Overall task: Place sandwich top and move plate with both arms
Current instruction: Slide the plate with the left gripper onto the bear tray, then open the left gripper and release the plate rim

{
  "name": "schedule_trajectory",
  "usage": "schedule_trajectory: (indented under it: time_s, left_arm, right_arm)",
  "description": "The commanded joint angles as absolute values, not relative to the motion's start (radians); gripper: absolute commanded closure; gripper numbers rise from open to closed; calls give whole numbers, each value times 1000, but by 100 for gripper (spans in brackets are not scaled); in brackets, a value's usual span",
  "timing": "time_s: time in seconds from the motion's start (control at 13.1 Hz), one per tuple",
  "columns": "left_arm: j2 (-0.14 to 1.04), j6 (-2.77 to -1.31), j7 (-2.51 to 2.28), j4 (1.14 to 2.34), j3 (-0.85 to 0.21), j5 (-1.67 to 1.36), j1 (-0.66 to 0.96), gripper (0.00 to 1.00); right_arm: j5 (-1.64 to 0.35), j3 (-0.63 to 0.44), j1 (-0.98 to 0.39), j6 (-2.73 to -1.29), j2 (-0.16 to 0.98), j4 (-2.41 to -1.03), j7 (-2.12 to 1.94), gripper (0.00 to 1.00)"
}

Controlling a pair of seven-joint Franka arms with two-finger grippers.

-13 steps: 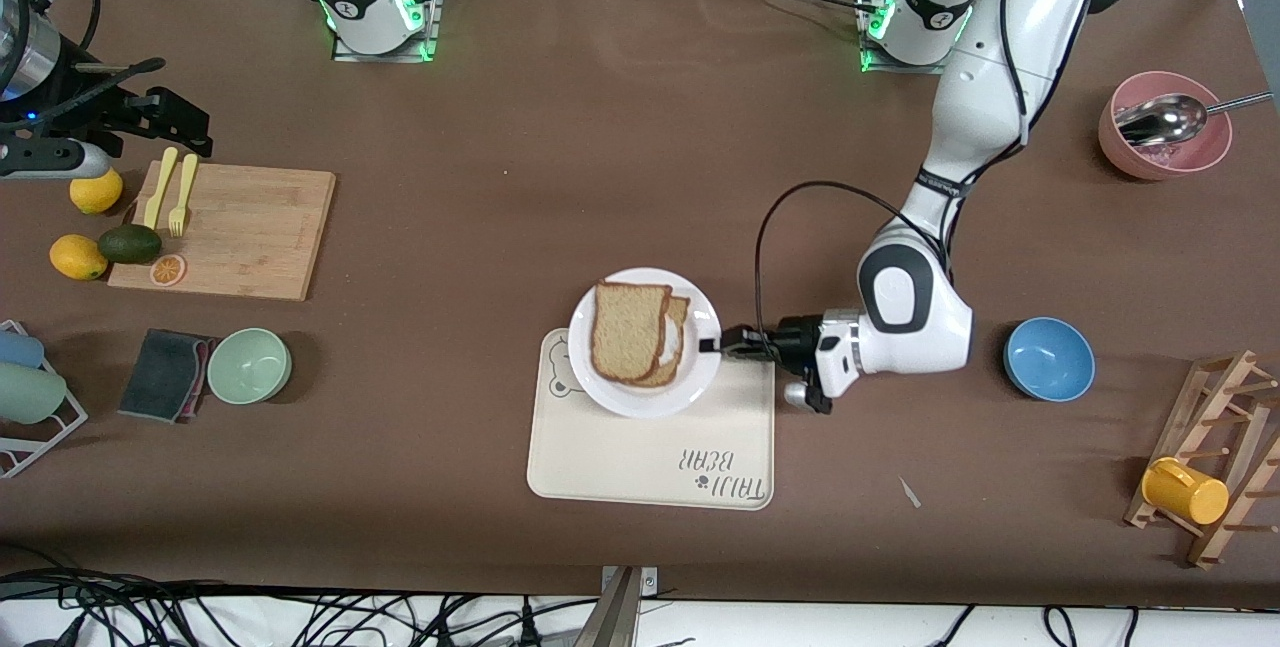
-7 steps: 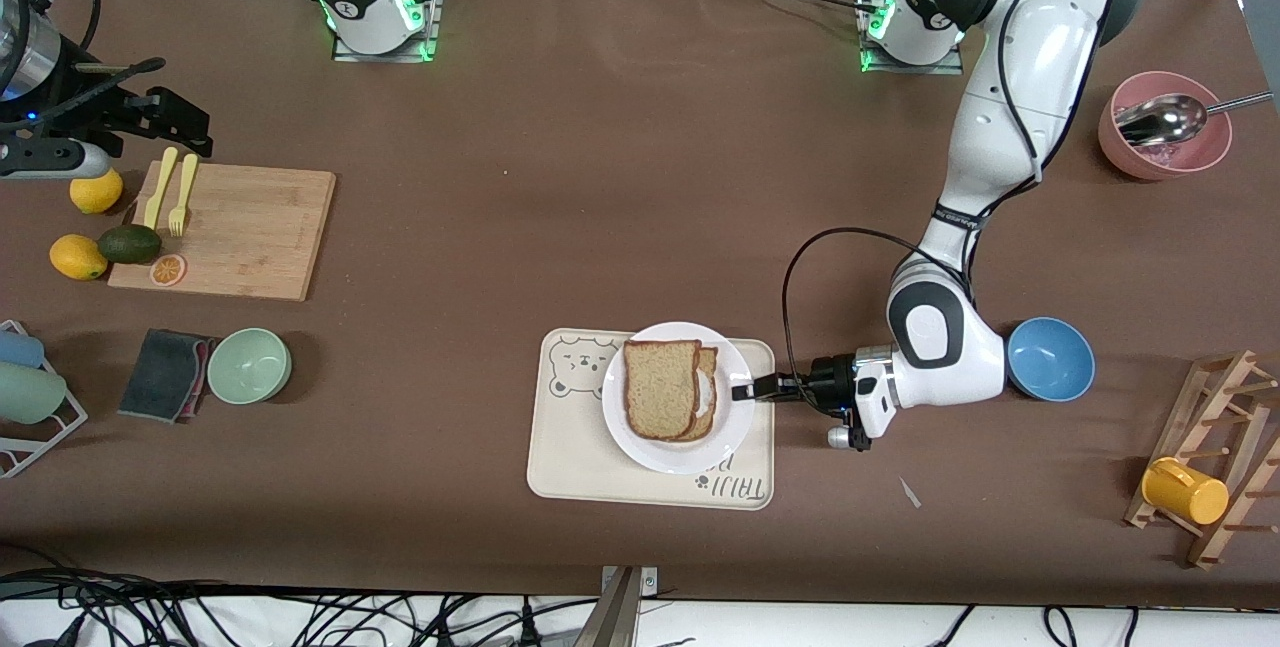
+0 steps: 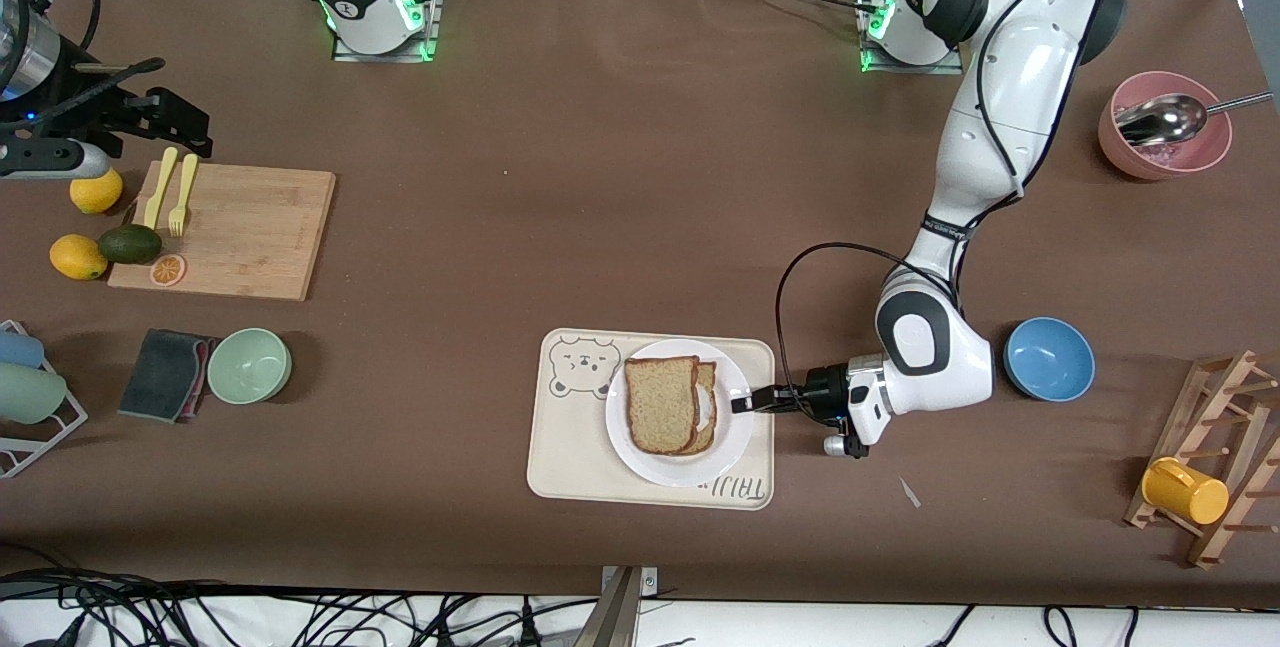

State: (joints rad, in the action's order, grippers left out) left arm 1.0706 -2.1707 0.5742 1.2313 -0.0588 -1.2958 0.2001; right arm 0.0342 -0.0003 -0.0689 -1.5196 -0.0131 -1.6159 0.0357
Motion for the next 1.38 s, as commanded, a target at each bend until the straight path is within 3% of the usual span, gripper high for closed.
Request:
schedule_trajectory:
  time_s: [0.0,0.38,0.46,0.61,0.92,1.3]
  left_arm:
    - [1097,-2178,578,1189,-57,-1322,213,100]
    - [1100,-2177,577,1200,-58,-1322,236,96]
    - [1098,-2177,577,1203,-58,-1322,236,79]
    - [1092,-2177,592,1203,-57,-1310,233,0]
    - [1052,-2174,621,1203,-46,-1281,227,0]
    - [939,-2112,508,1223,-38,-980,213,0]
  right_arm:
    - [25,0,-64,-1525,-28,-1623,29,0]
    - [25,0,-64,-1525,-28,-1623,28,0]
    - [25,0,-64,-1525,-28,-1623,28,0]
    - [25,0,-64,-1523,-28,-1623,28,0]
    - [25,0,-64,-1523,-28,-1623,26,0]
    - [25,0,-64,-1526,-23,-1623,25,0]
